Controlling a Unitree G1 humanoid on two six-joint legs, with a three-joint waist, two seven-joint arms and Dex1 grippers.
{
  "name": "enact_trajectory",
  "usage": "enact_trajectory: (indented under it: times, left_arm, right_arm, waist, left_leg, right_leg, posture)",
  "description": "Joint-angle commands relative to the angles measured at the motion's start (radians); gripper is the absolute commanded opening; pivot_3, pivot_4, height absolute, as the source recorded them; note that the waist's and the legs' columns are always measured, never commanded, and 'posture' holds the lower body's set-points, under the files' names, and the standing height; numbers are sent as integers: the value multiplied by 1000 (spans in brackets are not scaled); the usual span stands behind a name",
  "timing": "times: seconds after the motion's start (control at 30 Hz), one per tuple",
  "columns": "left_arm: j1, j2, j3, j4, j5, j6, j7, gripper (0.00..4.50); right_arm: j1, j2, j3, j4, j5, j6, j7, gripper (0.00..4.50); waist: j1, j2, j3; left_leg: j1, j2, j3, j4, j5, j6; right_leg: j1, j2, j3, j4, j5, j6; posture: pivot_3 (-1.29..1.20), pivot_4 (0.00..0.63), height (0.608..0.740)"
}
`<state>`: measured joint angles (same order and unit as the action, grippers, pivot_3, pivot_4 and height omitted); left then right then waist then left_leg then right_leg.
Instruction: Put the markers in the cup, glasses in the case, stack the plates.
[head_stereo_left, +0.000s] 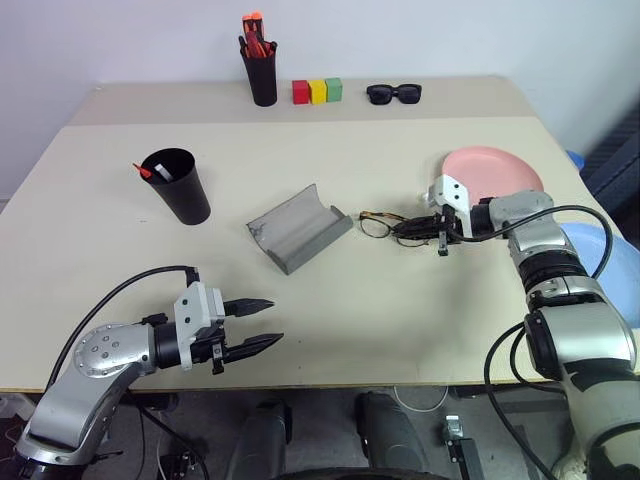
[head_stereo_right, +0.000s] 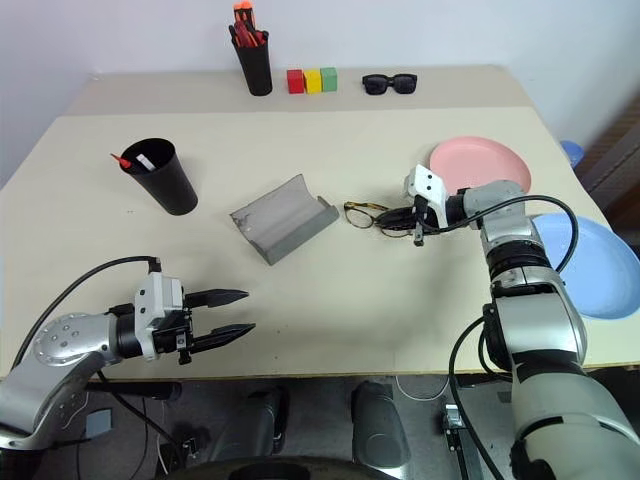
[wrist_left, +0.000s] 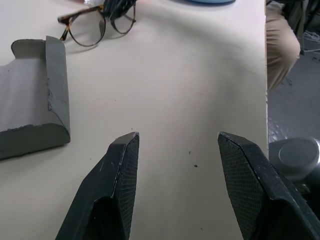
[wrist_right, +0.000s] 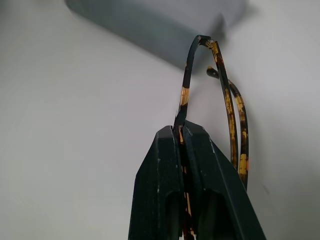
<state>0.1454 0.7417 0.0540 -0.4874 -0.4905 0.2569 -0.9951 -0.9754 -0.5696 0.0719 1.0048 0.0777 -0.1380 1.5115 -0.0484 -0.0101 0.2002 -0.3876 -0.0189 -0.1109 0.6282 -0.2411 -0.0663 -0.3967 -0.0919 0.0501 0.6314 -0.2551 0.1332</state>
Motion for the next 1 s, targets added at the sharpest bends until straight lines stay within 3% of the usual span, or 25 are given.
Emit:
enact_trajectory:
  times: [0.03, 0.2, 0.57, 1.0]
  left_arm:
    - [-8, -3, 7, -34, -10, -1, 5, 2532]
    - [-3, -6, 7, -33, -8, -4, 11, 2532]
    - [47, -31, 30, -59, 18, 10, 105, 2532]
    - [45, -83, -18, -93, 93, 55, 242, 2532]
  right_arm:
    - [1, 13, -20, -203, 146, 70, 88, 11]
    - [-6, 47, 41, -304, 199, 43, 103, 11]
    - [-156, 209, 25, 17, 104, -288, 13, 11]
    - [-162, 258, 6, 109, 59, -443, -27, 11]
  waist:
    - [1, 0, 0]
    - [2, 0, 0]
    - [1, 1, 0]
    - [0, 1, 1]
  left_leg:
    - [0, 0, 0, 0, 0, 0]
    - [-1, 0, 0, -1, 0, 0]
    - [-1, 0, 0, -2, 0, 0]
    - [-2, 0, 0, -1, 0, 0]
  right_leg:
    - [0, 0, 0, 0, 0, 0]
    - [-1, 0, 0, 0, 0, 1]
    - [-3, 0, 0, 0, 0, 1]
    - [-3, 0, 0, 1, 1, 1]
  posture:
    - [0, 150, 740]
    - [0, 150, 740]
    - [0, 150, 740]
    - [0, 150, 740]
